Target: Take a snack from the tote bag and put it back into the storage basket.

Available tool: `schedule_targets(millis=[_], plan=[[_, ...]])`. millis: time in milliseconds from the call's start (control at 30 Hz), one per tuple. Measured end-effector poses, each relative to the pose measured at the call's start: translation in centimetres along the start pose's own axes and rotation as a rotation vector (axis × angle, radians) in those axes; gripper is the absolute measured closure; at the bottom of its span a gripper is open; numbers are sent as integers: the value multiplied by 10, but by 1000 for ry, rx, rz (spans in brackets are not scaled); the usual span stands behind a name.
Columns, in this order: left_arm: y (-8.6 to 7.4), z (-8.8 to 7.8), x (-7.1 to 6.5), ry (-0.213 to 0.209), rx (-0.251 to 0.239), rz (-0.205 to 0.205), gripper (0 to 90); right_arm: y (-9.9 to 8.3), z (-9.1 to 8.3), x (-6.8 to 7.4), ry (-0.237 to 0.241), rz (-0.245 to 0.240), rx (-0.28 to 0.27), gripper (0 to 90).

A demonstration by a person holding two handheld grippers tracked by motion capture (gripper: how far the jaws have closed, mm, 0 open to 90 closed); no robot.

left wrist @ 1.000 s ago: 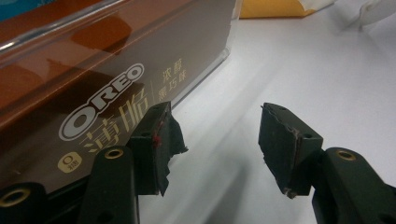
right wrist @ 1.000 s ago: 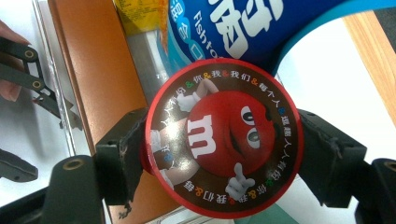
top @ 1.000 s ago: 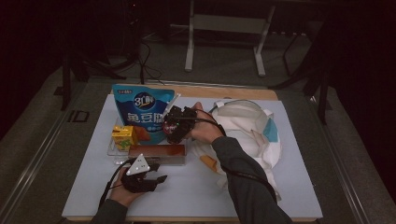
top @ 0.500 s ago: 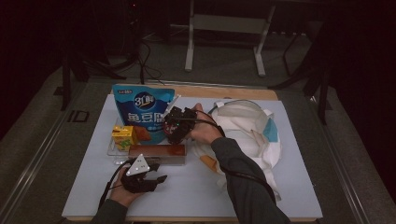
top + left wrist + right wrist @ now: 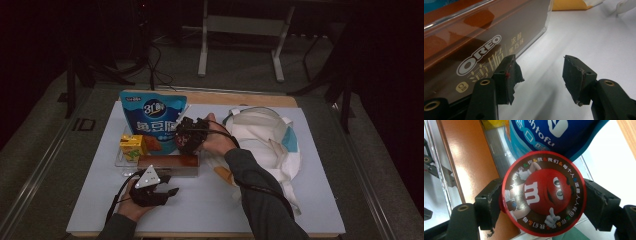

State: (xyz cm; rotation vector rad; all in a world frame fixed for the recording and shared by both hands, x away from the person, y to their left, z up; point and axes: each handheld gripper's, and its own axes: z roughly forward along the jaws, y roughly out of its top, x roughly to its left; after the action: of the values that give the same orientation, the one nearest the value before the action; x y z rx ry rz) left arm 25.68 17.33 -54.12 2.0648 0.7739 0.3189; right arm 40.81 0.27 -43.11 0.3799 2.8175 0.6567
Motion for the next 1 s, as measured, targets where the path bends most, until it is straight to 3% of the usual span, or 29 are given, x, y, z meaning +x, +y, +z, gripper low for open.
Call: schedule_targets(millis=[500, 700, 1000], plan=[[0, 0, 0, -1, 1, 1, 448, -4, 6, 1, 7, 9, 51, 242], [0, 0, 0, -1, 0, 2, 447, -6, 12, 1, 7, -1, 108, 241], [0, 0, 0, -1, -1, 1, 447, -9, 15, 0, 11, 18, 118, 238]])
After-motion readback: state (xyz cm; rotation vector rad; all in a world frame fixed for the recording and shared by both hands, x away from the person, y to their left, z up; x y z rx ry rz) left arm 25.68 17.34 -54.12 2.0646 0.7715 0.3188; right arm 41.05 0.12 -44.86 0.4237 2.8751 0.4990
